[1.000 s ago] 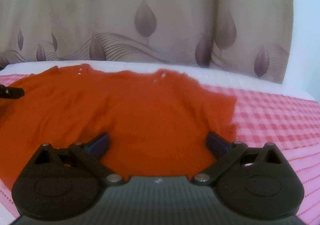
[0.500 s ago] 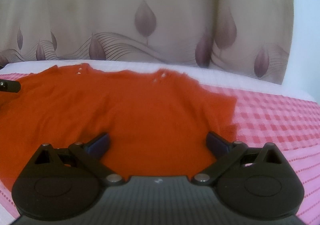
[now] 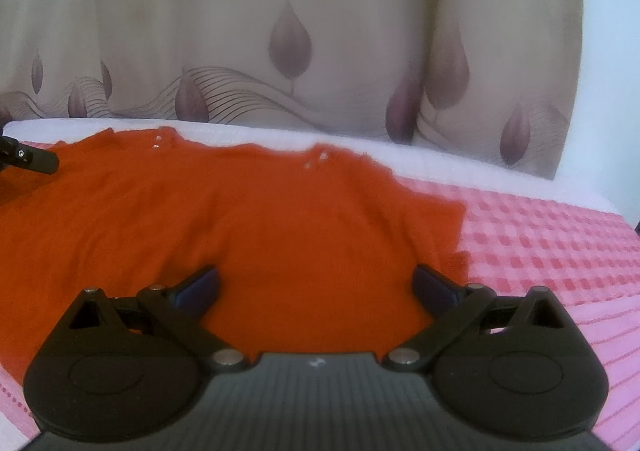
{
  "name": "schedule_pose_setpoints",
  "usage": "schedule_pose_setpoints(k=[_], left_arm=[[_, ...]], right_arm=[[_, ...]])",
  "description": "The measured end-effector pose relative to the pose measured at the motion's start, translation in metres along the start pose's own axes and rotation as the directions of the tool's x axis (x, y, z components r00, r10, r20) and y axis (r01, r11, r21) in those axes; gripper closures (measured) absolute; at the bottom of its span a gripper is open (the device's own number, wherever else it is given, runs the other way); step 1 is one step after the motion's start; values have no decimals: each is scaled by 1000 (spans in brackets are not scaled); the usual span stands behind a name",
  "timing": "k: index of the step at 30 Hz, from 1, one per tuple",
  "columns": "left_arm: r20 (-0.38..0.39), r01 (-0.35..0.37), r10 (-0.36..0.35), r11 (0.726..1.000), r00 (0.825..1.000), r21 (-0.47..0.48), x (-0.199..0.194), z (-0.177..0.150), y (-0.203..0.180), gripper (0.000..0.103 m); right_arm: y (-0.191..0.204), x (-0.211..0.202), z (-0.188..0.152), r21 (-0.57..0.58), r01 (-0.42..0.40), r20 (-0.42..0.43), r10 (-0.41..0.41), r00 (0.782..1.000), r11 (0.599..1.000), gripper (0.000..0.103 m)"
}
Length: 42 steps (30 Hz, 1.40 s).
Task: Fold small clothes
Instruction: 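Move the open left gripper to the side edge of the orange sweater, then close the left gripper on the sweater side edge and lift it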
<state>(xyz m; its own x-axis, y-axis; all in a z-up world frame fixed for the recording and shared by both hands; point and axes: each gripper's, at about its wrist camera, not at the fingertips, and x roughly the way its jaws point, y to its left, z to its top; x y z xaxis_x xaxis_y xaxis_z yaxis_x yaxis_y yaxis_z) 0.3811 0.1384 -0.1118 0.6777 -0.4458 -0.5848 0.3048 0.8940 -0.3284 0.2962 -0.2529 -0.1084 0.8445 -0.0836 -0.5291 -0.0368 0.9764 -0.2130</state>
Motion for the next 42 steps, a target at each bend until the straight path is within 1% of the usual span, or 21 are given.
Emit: schedule_pose_setpoints(k=[2,5,10,12,14,16,17,19,21,23,24,26,28,31,33,34,35,36,37,38,42], left_arm=[[-11,-20,21,999,1000,36,2,0,-6,1],[-17,-36,37,998,999,58,4,-1,-8,1],[-8,2,-2,1000,1000,15,1,-1,0,3],[-7,13,-13,1000,1000,27,-1,-1,-2,9],[2,-7,7,1000,1000,30,-2,-2,-3,19],[8,-12,12,1000,1000,18,-3,-2,-2,23],[12,-14,14,1000,1000,8,-3,-1,-1,27],[20,-18,19,1000,1000,-11,-3,-1,1,28],[19,-20,20,1000,1000,-17,-2,0,2,26],[13,-6,6,1000,1000,-2,0,1,0,15],[5,1,-1,1000,1000,13,1,1,-2,13],[-11,15,-14,999,1000,33,4,1,-5,3],[-16,16,-16,999,1000,29,6,2,-7,2],[-18,25,-26,999,999,-37,6,5,-2,4],[-26,-7,5,998,1000,-67,5,9,-1,15],[-30,-43,41,997,999,-59,5,11,-3,34],[-36,-81,79,995,996,-55,5,12,-4,67],[-44,-90,87,993,995,-76,6,13,-2,78],[-44,-83,79,989,996,-121,5,14,1,79],[-29,-91,88,985,996,-147,2,13,0,82],[15,-86,91,976,996,-198,-6,12,-14,85]], right_arm=[[0,0,0,2,-1,0,1,1000,1000,0],[-4,2,0,30,-14,-11,14,1000,999,0],[-1,2,-1,18,-2,-10,2,1000,1000,0],[-2,3,0,28,-7,-18,8,1000,1000,0],[-4,4,0,38,-16,-22,17,1000,999,0],[-5,4,0,41,-14,-23,15,1000,999,0],[-4,4,1,37,-12,-22,13,1000,999,0],[-2,3,1,30,-3,-17,3,1000,1000,0],[-1,1,0,28,2,-12,-2,1000,1000,0],[-3,0,0,33,-5,-9,6,1000,999,0],[-4,-1,-1,33,-17,-6,17,1000,999,0],[-7,-2,-1,43,-33,-4,33,999,999,0],[-9,-2,-1,53,-40,-3,40,999,998,0],[-2,-3,-1,22,-12,4,12,1000,1000,0],[1,-5,-1,4,4,14,-4,1000,1000,0],[2,-5,-1,2,5,16,-5,1000,1000,0],[1,-5,0,6,2,18,-2,1000,1000,0],[0,-6,-1,13,-5,21,5,1000,1000,0],[-2,-7,-1,21,-14,27,14,1000,1000,0],[-3,-8,-1,28,-25,36,24,999,999,0],[-8,-18,-3,37,-86,94,83,992,996,0]])
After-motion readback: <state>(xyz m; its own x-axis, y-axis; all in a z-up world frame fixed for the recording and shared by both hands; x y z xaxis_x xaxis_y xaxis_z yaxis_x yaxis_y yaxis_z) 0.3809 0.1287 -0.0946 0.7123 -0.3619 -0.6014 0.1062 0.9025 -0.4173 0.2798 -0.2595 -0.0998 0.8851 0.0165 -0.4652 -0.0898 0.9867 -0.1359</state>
